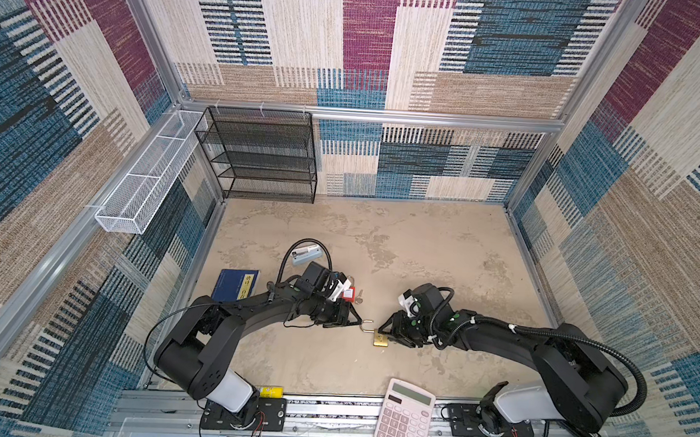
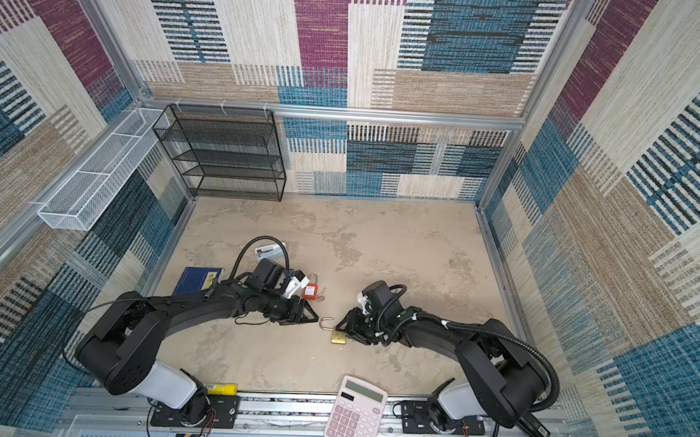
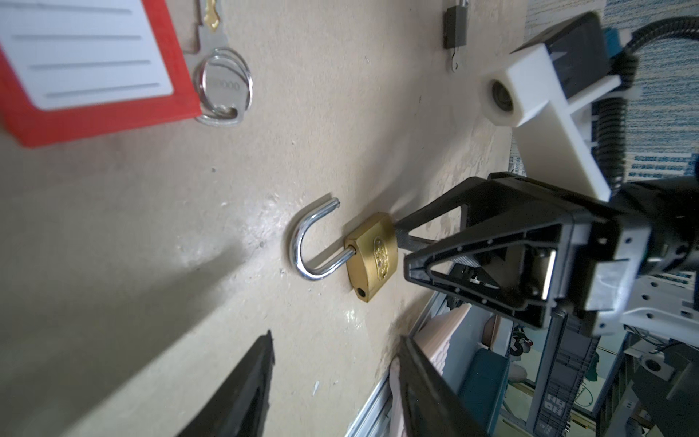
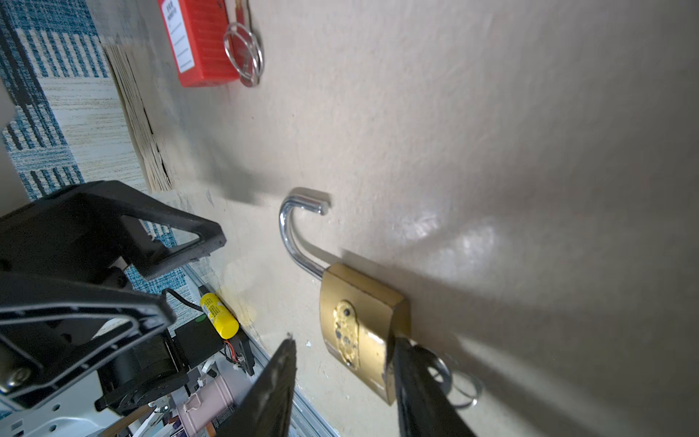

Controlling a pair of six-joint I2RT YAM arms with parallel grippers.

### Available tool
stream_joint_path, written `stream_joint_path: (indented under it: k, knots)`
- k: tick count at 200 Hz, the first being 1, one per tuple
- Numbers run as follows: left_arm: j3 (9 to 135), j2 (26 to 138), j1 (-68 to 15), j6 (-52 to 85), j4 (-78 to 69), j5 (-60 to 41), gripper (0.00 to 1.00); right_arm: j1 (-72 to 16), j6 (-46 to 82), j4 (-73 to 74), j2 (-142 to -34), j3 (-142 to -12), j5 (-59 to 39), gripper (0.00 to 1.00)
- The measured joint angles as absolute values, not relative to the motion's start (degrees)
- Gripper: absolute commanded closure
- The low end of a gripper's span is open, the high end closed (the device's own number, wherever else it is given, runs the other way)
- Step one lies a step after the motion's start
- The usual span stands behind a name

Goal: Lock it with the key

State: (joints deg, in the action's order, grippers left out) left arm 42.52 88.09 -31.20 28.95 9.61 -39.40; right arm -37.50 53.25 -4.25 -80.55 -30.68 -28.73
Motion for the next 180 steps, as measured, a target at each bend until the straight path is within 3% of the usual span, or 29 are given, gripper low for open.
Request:
stream_joint_path:
  k: [67,180]
  knots:
    - [42.9,88.9,-32.0,29.8,9.4,-39.4,0.45,-37.0,53.3,-7.5,-74.7,-30.6,-27.4,0.54]
    - [42.9,89.3,-32.8,32.8,9.2,-39.3,0.45,-36.1,52.6,-7.6,-78.0,-29.9,-27.8,0.55]
